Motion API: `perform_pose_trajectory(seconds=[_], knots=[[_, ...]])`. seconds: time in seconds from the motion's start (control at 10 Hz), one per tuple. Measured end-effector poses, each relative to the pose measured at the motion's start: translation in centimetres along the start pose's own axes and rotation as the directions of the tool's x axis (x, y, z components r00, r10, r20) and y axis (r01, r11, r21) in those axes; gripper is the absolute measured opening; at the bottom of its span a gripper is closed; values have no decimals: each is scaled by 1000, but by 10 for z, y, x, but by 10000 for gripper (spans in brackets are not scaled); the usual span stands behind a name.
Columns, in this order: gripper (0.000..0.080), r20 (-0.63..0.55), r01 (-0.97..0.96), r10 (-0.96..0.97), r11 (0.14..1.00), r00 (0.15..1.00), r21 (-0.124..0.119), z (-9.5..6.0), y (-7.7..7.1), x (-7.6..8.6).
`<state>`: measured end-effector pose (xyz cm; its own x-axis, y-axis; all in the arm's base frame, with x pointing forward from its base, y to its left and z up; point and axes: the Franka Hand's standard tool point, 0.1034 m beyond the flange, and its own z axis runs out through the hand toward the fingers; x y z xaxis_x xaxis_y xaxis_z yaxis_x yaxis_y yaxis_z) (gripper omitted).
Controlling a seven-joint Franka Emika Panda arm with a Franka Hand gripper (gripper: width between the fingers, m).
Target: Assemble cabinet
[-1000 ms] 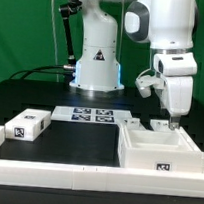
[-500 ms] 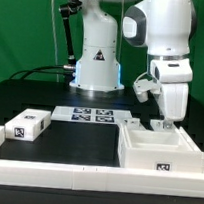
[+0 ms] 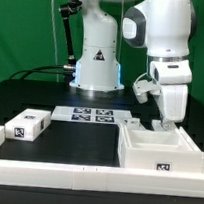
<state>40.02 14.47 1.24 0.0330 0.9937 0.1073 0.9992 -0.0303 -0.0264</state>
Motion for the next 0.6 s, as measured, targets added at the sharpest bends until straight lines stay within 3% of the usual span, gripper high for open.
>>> perform_pose_trajectory(seconds=[0.2, 0.3, 0.4, 0.6], knots=[[67, 3, -1, 1, 1000, 1000, 3, -1, 0, 0], [67, 30, -1, 0, 1000, 1000, 16, -14, 2, -4], [67, 46, 5, -5, 1000, 999, -2, -31, 8, -6], [68, 65, 0, 1, 1000, 998, -8, -46, 14, -14]])
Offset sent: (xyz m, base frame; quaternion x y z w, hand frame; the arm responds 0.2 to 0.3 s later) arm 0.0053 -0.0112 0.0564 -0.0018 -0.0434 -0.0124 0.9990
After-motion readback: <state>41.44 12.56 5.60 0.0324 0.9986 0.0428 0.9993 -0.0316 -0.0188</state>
